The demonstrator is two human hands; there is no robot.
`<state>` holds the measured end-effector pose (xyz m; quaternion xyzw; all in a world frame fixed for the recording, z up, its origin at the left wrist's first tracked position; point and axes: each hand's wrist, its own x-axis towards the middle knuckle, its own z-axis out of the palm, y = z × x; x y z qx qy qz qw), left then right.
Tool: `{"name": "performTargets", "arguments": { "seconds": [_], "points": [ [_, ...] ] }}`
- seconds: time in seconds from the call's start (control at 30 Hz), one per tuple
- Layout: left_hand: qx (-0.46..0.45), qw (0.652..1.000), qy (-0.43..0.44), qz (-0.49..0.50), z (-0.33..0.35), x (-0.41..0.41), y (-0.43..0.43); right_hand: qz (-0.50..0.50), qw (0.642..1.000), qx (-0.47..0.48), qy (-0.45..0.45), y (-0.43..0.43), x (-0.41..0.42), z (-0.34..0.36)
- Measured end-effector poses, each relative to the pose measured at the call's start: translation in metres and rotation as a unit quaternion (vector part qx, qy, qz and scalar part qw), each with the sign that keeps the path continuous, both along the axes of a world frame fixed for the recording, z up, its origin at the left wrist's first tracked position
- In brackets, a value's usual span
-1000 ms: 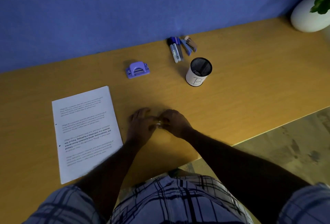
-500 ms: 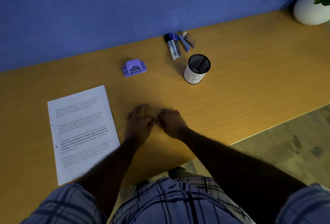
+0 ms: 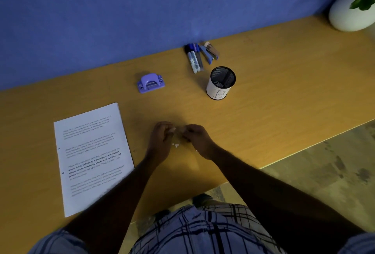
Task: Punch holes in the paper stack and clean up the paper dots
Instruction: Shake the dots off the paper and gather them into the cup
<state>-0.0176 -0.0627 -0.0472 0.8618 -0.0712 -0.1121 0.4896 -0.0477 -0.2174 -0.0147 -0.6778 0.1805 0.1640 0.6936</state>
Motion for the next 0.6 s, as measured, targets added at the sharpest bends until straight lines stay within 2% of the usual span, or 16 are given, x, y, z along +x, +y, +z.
{"name": "performTargets", "arguments": {
  "seconds": [0.1,0.17,0.23,0.43,0.5,0.6],
  "points": [
    [-0.151,0.974,0.162,0.046,0.019,0.009,-0.019,-0.05,0.976,0.204,0.053,-0.013,0.009,0.019],
    [-0.25,0.941,0.219,0.058,0.035,0.017,-0.034,-0.052,0.962,0.262,0.048,-0.023,0.015,0.033],
    [-0.29,0.924,0.241,0.066,0.05,0.028,-0.052,-0.067,0.961,0.265,0.035,-0.035,0.022,0.045],
    [-0.259,0.943,0.207,0.014,0.089,0.07,-0.111,-0.075,0.991,0.107,-0.041,-0.084,0.055,0.068],
    [-0.188,0.966,0.176,-0.022,0.098,0.088,-0.131,-0.101,0.993,0.032,-0.047,-0.101,0.069,0.072],
    [-0.032,0.994,0.058,-0.084,0.11,0.111,-0.157,-0.132,0.982,-0.114,-0.066,-0.129,0.093,0.076]
  ]
}}
